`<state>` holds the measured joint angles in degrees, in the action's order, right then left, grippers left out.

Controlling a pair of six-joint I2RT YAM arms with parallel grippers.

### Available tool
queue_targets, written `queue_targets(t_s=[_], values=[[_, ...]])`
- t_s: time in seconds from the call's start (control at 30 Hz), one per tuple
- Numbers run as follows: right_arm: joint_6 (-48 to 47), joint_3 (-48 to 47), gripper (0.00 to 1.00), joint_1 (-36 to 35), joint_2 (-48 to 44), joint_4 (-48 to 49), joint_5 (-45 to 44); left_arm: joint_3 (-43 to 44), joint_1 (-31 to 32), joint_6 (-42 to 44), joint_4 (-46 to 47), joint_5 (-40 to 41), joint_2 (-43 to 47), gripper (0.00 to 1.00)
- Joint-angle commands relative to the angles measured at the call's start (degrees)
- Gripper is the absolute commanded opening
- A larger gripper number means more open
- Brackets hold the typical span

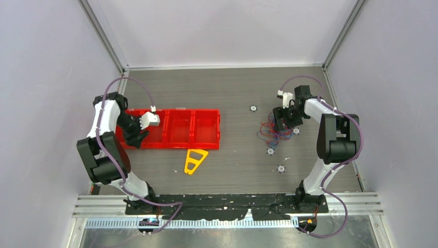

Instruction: Untangle the cables

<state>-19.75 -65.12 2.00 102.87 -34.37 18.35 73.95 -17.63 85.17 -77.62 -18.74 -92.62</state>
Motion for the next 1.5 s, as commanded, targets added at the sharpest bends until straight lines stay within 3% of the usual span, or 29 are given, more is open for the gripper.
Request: queue_targets(t_s=[0.0, 0.2, 0.23, 0.53, 0.77, 1.03, 1.1, 1.33, 1.47], values=[[1.1, 2.0, 0.77, -0.1, 0.3, -5.1, 1.3, -0.8, 0.2, -0.5, 4.8, 2.6, 0.5, 0.45], [1.2, 1.7, 0.77, -0.1, 0.4, -5.2, 1.2, 1.8, -1.2, -4.0, 5.5, 2.7, 1.4, 0.01], [1.3, 1.6, 0.77, -0.1, 0.4, -5.2, 1.2, 3.2, -1.9, -5.4, 5.5, 2.4, 1.5, 0.0], [1.9, 1.2, 0.77, -0.1, 1.1, -4.9, 1.5, 14.0, -6.1, -25.5, 16.1, 4.4, -4.9, 0.0], [2.2, 1.1, 0.77, -0.1, 1.1, -4.9, 1.2, 9.6, -1.5, -37.5, 27.1, 11.9, -7.7, 0.0], [1.6, 0.1, 0.77, -0.1, 1.5, -5.2, 1.5, 6.5, 2.2, -44.3, 28.1, 14.9, -10.3, 0.0], [1.0, -0.8, 0.77, -0.1, 1.9, -5.7, 1.8, 6.7, 2.5, -46.0, 27.1, 14.5, -10.3, 0.08], [-1.3, -4.6, 0.77, -0.1, 2.7, -8.9, 4.2, 7.8, 2.4, -47.9, 24.8, 16.0, -4.6, 0.58], [-2.9, -5.8, 0.77, -0.1, 2.3, -10.9, 5.5, 8.6, 2.4, -47.1, 21.7, 14.6, 1.1, 0.81]])
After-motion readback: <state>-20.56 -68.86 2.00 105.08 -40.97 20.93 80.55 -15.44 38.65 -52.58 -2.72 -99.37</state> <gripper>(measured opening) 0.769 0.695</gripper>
